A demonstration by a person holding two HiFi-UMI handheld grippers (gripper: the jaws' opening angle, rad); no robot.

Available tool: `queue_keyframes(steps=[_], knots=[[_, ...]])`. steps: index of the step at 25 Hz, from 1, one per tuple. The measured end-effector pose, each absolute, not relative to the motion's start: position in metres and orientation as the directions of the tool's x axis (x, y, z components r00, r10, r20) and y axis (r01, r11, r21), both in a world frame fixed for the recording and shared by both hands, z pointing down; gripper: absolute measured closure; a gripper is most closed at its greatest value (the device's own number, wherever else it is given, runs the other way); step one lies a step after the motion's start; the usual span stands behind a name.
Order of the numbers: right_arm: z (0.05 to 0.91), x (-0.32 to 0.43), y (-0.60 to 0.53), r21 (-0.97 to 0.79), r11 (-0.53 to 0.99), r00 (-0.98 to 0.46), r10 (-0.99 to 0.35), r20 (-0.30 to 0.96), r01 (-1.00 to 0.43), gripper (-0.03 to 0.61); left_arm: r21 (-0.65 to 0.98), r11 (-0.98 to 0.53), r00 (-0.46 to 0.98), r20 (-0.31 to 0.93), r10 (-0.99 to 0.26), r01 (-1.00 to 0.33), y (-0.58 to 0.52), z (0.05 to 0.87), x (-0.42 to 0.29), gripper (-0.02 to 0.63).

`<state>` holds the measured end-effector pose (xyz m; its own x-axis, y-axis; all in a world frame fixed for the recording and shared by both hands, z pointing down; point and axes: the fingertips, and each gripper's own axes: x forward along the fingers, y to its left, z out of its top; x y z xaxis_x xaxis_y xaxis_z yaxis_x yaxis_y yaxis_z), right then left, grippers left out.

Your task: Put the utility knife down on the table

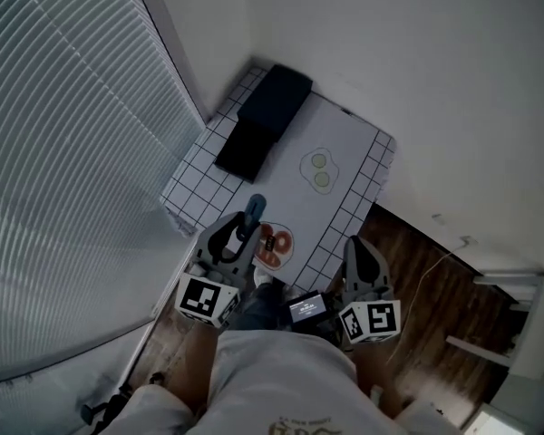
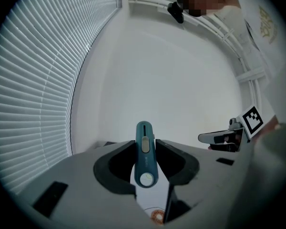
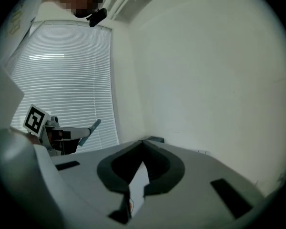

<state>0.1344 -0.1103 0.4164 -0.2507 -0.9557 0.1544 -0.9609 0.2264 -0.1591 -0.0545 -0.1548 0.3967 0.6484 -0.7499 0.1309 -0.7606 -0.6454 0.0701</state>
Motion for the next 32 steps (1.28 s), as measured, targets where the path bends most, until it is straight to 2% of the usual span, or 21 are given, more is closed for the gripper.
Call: queue_keyframes(steps=[8, 21, 32], knots=[[0.438, 0.128, -0.142, -0.136, 0.232, -0.256, -0.946, 0.198, -0.963, 0.571, 0.049, -0.672, 0.670, 0.152, -0.726, -0.739, -0.190, 0.407, -0.057, 0.476], [0.471, 0.149, -0.156, -0.133, 0.149, -0.180, -0.948, 0.263, -0.980, 0.571, 0.053, -0.719, 0.696, 0.307, -0.649, -0.693, -0.197, 0.474, -0.035, 0.476], [0.511, 0.150, -0.158, -0.125, 0.148, -0.181, -0.930, 0.320, -0.981, 0.571, 0.040, -0.768, 0.697, 0.450, -0.558, -0.640, -0.197, 0.533, -0.023, 0.476]])
